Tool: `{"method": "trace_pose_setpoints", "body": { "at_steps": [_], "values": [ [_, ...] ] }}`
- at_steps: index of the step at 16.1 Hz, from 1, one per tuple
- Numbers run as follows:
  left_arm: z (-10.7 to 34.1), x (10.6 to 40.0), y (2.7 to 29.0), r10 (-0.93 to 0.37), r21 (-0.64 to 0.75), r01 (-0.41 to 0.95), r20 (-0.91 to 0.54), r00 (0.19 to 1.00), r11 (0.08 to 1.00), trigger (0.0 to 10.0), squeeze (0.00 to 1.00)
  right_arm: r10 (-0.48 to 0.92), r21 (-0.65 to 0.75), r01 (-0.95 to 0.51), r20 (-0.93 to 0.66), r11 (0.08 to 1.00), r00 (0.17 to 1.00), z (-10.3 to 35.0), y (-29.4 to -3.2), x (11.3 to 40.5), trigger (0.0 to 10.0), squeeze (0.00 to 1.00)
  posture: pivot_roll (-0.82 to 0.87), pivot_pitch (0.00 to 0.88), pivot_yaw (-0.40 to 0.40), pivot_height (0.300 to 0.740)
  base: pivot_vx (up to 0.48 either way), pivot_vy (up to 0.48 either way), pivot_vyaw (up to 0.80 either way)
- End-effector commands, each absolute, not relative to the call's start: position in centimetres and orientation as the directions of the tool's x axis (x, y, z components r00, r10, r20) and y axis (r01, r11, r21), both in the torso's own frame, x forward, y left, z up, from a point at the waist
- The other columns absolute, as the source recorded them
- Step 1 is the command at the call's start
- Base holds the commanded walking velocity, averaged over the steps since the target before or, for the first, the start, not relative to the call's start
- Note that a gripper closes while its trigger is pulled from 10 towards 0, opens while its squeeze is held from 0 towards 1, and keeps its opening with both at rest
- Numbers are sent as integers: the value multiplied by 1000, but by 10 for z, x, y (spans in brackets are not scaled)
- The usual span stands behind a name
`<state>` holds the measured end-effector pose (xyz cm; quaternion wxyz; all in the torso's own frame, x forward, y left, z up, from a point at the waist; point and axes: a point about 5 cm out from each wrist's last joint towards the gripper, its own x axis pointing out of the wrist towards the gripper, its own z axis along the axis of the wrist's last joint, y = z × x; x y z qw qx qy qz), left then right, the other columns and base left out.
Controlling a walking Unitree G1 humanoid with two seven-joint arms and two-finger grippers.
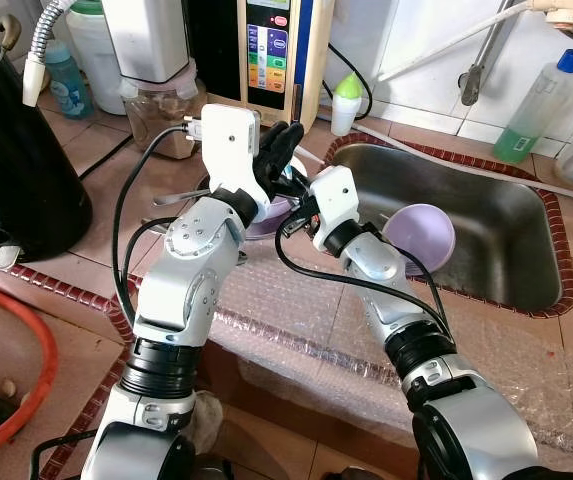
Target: Kitchen organization
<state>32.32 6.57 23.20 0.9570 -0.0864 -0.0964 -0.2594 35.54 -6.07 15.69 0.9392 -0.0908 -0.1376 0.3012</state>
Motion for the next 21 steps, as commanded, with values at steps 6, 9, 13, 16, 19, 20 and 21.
{"method": "trace_pose_setpoints", "body": {
  "at_steps": [6,9,13,16,19,20,21],
  "values": [
    [224,314,82,-470,-97,499,221,855,861,10000,1000,440,-252,-384,226,888,869,167,-95,371,0,0,78,0,-15,740,0,0,0],
    [227,314,91,-435,-72,463,243,867,883,10000,1000,349,-270,-296,179,916,920,166,-114,380,0,0,84,0,-18,740,0,0,0],
    [208,313,126,-318,-74,337,195,928,939,10000,1000,171,-208,-163,23,964,985,145,-155,385,0,0,89,0,-19,740,0,0,0],
    [195,311,146,-246,-66,258,150,958,964,10000,1000,77,-129,-88,-83,988,994,126,-173,382,0,0,96,0,-22,740,0,0,0],
    [186,308,158,-191,-64,201,134,972,978,10000,1000,31,-61,-42,-167,997,985,111,-179,377,0,0,100,0,-24,740,0,0,0],
    [183,308,161,-166,-72,176,128,978,982,10000,1000,23,-39,-30,-181,999,983,108,-180,376,0,0,101,0,-23,740,0,0,0],
    [179,308,166,-129,-80,139,121,984,987,10000,1000,8,-12,-11,-234,1000,972,98,-183,372,0,290,100,0,-23,740,0,0,0]
  ]
}}
